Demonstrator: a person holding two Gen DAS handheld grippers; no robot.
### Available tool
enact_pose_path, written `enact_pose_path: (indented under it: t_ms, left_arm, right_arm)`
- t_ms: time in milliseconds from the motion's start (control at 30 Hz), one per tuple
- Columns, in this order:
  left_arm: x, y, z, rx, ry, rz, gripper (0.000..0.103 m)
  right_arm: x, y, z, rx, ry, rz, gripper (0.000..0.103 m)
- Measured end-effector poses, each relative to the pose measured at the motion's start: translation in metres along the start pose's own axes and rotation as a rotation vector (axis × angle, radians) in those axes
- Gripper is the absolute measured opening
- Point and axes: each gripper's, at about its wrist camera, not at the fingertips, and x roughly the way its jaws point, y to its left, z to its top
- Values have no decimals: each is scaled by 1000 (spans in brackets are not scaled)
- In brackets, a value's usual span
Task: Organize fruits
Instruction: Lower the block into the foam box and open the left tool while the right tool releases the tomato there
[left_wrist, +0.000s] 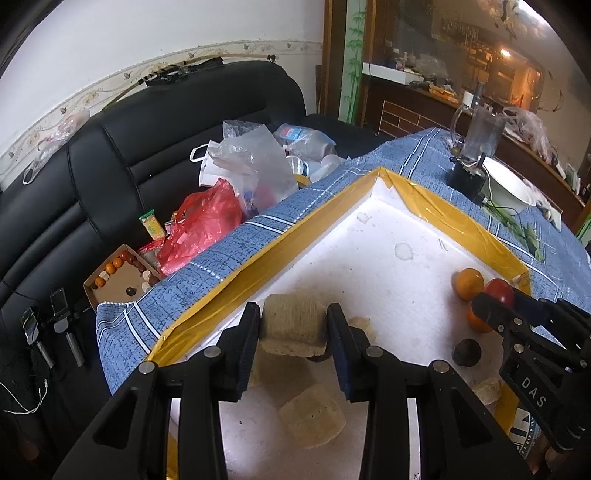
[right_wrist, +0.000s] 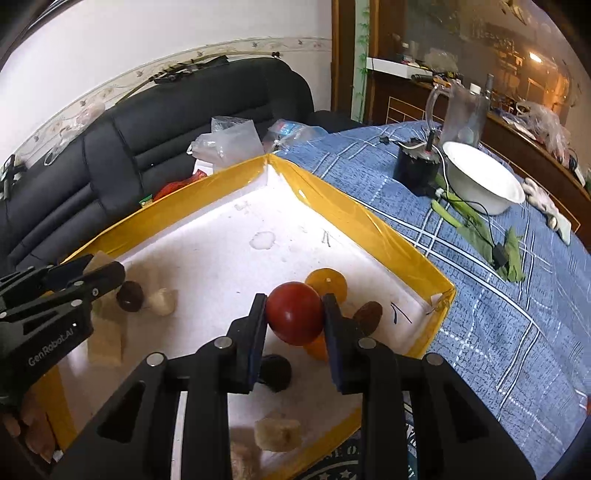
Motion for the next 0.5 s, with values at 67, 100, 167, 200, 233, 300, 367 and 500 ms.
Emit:
enact_pose_path:
  t_ms: [67,100,167,200,233,300,367,500]
  left_arm:
    - [1,-1,0,2,4,5,38]
    - [3,-2,0,9,11,6,41]
    - [6,-1,0,5,16,-1,67]
    - [7,1,0,-10,15,2,74]
    - [6,2,-1,-17,10,2,80]
    - [0,3,-2,-21,-15,2,80]
    - [-3,3,-3,-15,-15,6,83]
    - [-14,4,-10,4,-33,-24,84]
  right_arm:
    - [6,0,0,-2,18,-9,32]
    - [9,0,-1,2,27,-15,32]
    - [7,-3,-2,13,21,-20,36]
    - [6,-3,-2,16,21,-19,42]
    - [1,-2,-3,12,16,-33,61]
    - [-8,0,-5,-8,-12,-65,77]
    - [-22,-1,-8,-9,-37,-69,82]
    - [-60,-7,-26,-14,-98,-79,103]
